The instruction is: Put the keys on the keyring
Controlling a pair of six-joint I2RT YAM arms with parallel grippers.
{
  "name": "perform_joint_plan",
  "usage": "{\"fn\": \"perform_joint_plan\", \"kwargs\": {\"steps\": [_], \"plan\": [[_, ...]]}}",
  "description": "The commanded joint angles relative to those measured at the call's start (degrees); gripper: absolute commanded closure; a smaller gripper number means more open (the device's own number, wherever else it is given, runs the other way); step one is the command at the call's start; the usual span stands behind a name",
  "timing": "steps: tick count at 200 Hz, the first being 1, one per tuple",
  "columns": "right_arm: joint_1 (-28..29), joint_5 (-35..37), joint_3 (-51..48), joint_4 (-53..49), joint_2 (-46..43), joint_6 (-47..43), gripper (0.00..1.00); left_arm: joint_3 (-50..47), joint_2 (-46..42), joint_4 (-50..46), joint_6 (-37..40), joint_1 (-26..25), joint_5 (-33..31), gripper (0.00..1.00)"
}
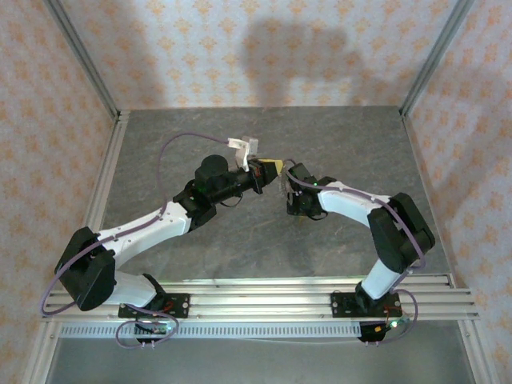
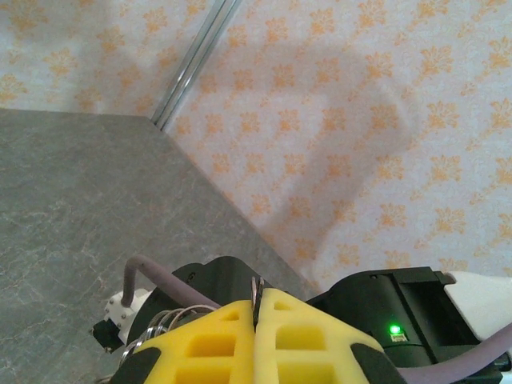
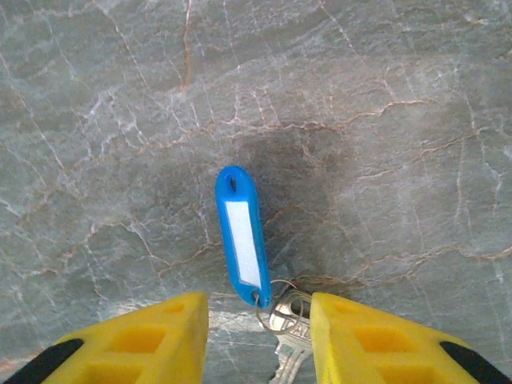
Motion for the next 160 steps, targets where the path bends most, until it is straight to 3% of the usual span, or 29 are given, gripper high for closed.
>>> {"fn": "perform_joint_plan", "kwargs": {"steps": [1,98,160], "plan": [[0.4,2.4,-0.6,-2.1,-0.3,-4.1,0.63,1.1,-0.8,3.5,-0.2,-0.4,-0.2,1.00],[1.7,6.6,2.5,-3.7,4.4,-7.2,0.72,1.4,-0.3,3.5,-0.1,-0.6,-0.2,1.00],[1.8,7.9,4.3,-4.6,5.3,-7.9,0.73,1.4,-0.1,3.6,-0.1,-0.6,-0.3,1.00]]}}
